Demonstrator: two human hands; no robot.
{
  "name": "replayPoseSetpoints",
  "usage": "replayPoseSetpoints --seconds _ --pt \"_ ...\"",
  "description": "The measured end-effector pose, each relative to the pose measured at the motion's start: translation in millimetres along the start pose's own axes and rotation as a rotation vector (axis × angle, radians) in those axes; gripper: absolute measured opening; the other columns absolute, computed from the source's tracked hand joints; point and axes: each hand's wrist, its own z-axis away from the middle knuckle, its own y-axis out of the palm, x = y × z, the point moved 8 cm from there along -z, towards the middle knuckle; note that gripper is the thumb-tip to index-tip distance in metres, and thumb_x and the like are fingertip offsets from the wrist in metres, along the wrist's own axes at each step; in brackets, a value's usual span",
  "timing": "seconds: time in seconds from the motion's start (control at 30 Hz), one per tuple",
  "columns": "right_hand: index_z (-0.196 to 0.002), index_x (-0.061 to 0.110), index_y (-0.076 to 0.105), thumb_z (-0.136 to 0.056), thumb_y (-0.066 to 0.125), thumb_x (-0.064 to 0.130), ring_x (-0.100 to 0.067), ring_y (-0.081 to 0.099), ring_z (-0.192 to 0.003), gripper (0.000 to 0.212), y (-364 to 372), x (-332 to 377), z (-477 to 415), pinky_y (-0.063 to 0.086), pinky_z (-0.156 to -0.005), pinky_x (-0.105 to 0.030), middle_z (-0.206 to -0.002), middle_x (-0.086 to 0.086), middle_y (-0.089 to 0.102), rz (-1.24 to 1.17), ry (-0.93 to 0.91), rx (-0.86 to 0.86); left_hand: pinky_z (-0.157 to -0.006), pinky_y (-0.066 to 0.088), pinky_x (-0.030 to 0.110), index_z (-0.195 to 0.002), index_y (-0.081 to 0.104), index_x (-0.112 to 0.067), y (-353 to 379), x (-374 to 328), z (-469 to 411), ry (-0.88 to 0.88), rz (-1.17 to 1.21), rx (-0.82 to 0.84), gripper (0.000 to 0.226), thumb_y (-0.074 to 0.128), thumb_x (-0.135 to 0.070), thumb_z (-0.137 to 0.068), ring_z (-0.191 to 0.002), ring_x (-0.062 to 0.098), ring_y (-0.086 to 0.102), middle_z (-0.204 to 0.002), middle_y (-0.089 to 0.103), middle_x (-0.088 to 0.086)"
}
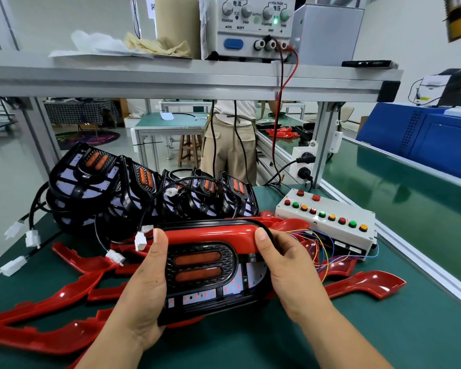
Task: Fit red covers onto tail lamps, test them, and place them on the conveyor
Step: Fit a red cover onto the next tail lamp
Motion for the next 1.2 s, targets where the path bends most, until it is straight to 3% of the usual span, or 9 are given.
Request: replayPoseSetpoints --seconds 0.13,0.37,0.5,0.57,0.67,0.97,1.2 --pt "-0.103 0.019 0.069 -0.068 0.073 0.055 -0.017 0.07 -0.098 0.05 0.8 -5.8 -0.8 0.052 -0.086 -0.027 -0.104 -0.003 0.075 -0.046 0.09 0.062 -0.063 0.061 0.04 -0.098 0.078 -0.017 -3.9 -1.2 0.1 -0.005 -0.053 0.003 0.084 0.039 -0.084 -0.065 -0.093 0.033 0.074 -0.103 0.075 0.017" --pt "-0.105 0.008 0.062 -0.066 0.076 0.045 -0.02 0.072 -0.088 0.055 7.4 -2.7 2.4 0.056 -0.074 -0.023 -0.101 -0.01 0.074 -0.199 0.125 0.099 -0.067 0.061 0.04 -0.103 0.077 -0.023 -6.9 -6.1 1.8 -0.012 -0.163 0.045 0.082 0.033 -0.084 -0.07 -0.097 0.028 0.073 -0.106 0.075 0.012" --pt "-0.102 0.007 0.072 -0.073 0.073 0.036 -0.026 0.071 -0.094 0.04 9.3 2.6 0.7 0.057 -0.082 -0.033 -0.105 -0.017 0.073 -0.236 0.094 0.133 -0.068 0.061 0.039 -0.107 0.076 -0.018 -4.5 -6.8 2.6 0.004 -0.154 0.049 0.084 0.035 -0.082 -0.071 -0.098 0.029 0.073 -0.107 0.075 0.014" --pt "-0.102 0.006 0.072 -0.076 0.071 0.033 -0.028 0.071 -0.096 0.038 9.6 2.6 0.3 0.056 -0.088 -0.038 -0.106 -0.019 0.072 -0.256 0.112 0.157 -0.071 0.061 0.043 -0.11 0.074 -0.017 -4.3 -6.9 3.0 0.025 -0.143 0.038 0.084 0.036 -0.082 -0.072 -0.098 0.03 0.073 -0.107 0.074 0.014" --pt "-0.105 0.005 0.068 -0.075 0.071 0.032 -0.026 0.071 -0.093 0.04 9.3 2.3 1.0 0.057 -0.081 -0.034 -0.105 -0.018 0.073 -0.288 0.136 0.164 -0.08 0.058 0.052 -0.111 0.073 -0.019 -5.3 -8.2 2.8 0.064 -0.157 0.003 0.081 0.036 -0.081 -0.073 -0.097 0.031 0.073 -0.106 0.075 0.013" --pt "-0.108 0.001 0.065 -0.076 0.069 0.03 -0.027 0.071 -0.091 0.043 13.6 3.3 5.1 0.057 -0.079 -0.032 -0.104 -0.02 0.072 -0.303 0.111 0.152 -0.069 0.062 0.043 -0.111 0.07 -0.011 -10.3 -14.9 1.4 0.131 -0.149 -0.064 0.082 0.046 -0.077 -0.069 -0.09 0.035 0.074 -0.1 0.075 0.016" --pt "-0.108 0.0 0.064 -0.077 0.068 0.031 -0.025 0.071 -0.089 0.044 14.0 2.6 4.5 0.057 -0.076 -0.029 -0.103 -0.018 0.073 -0.307 0.112 0.137 -0.062 0.061 0.034 -0.112 0.068 -0.009 -7.6 -15.0 0.8 0.159 -0.136 -0.071 0.078 0.042 -0.072 -0.074 -0.086 0.034 0.074 -0.096 0.076 0.016"
